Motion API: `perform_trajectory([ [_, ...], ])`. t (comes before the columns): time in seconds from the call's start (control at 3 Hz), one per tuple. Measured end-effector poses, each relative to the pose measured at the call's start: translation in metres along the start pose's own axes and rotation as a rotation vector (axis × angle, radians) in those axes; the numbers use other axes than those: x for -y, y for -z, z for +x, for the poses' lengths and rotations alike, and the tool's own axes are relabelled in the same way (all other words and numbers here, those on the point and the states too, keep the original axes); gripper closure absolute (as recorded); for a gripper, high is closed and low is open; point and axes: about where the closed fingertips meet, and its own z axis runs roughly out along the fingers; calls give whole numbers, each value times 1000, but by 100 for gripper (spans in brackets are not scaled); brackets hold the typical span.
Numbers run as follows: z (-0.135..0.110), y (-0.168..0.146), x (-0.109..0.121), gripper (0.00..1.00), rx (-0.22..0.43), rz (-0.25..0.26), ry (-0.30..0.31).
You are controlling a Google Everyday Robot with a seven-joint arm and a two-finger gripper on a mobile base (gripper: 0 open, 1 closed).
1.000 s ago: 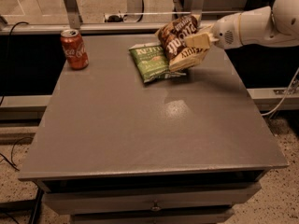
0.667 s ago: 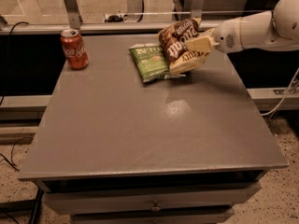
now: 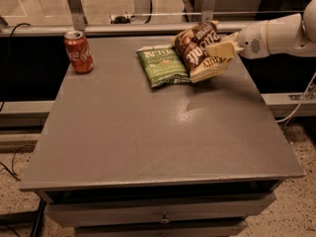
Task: Move brown chip bag near green jalapeno chip bag
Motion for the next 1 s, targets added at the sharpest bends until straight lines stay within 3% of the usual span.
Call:
perform_trajectory([
  [0.33,8,6,0,85,-13,-16,-7],
  [1.0,27,10,-1,40,-33,-54,-30],
])
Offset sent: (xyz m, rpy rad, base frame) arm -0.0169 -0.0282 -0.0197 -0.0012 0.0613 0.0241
